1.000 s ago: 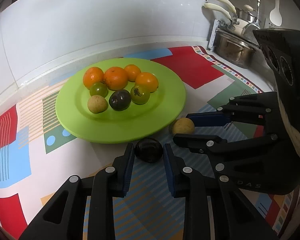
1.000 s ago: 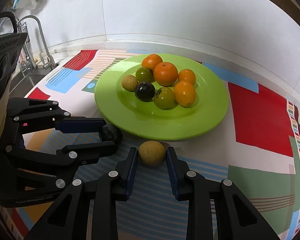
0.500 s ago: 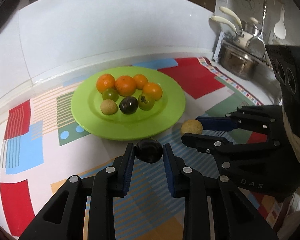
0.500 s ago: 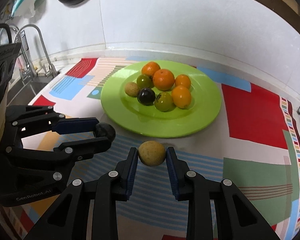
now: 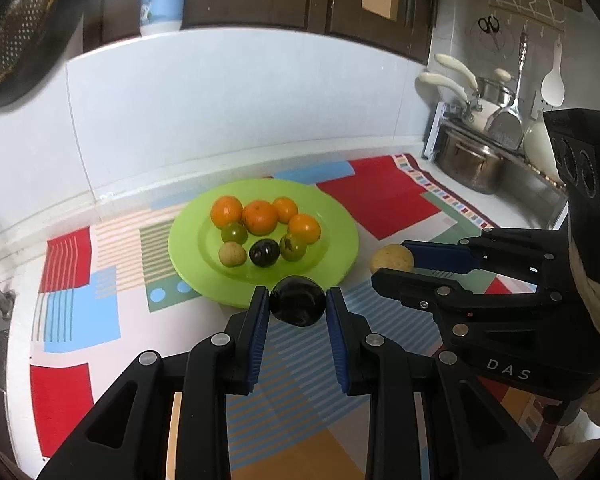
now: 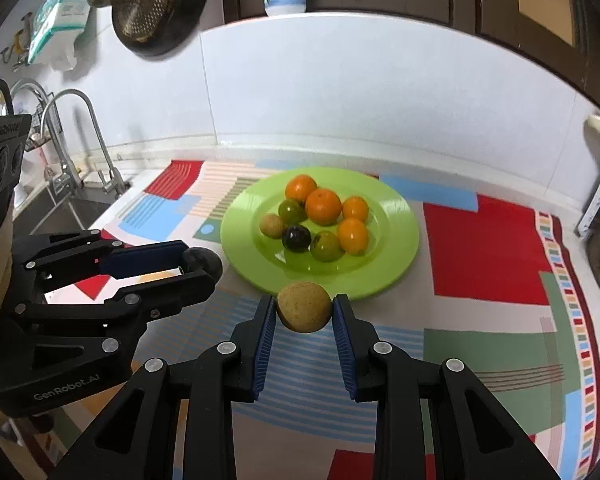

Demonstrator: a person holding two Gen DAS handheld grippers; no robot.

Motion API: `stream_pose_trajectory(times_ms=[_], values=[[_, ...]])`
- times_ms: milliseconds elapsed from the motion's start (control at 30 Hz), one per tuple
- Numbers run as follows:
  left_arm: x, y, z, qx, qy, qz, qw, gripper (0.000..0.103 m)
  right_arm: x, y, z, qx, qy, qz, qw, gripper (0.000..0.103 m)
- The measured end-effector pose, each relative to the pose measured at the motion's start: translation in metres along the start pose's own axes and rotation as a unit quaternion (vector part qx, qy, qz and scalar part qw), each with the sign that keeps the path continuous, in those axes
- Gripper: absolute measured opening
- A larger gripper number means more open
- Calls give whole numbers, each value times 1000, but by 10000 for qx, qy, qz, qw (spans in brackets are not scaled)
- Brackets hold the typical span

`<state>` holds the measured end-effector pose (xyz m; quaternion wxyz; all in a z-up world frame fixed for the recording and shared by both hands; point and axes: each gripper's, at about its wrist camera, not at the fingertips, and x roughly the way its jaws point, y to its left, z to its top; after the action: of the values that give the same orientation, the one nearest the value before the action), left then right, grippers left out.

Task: Organize fruits
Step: 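Carry the plum with the left tool onto the plate while the right tool carries the tan fruit there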

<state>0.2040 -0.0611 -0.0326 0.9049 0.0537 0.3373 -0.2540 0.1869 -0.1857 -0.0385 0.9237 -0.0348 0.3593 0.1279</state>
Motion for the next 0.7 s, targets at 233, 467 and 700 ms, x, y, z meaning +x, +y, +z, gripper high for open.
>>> stream_pose_trajectory(times_ms=[233,467,700], values=[[-16,-2,13,-36,-251,87,9996,29,-20,2,9,29,-256,-88,9996,30],[-26,-4,26,8,-464,84,9989,29,-35,1,22,20,-531,-178,9984,30],[-27,-3,44,1,-665,99,9977,29,-40,-1,40,69,-781,-230,9967,30]])
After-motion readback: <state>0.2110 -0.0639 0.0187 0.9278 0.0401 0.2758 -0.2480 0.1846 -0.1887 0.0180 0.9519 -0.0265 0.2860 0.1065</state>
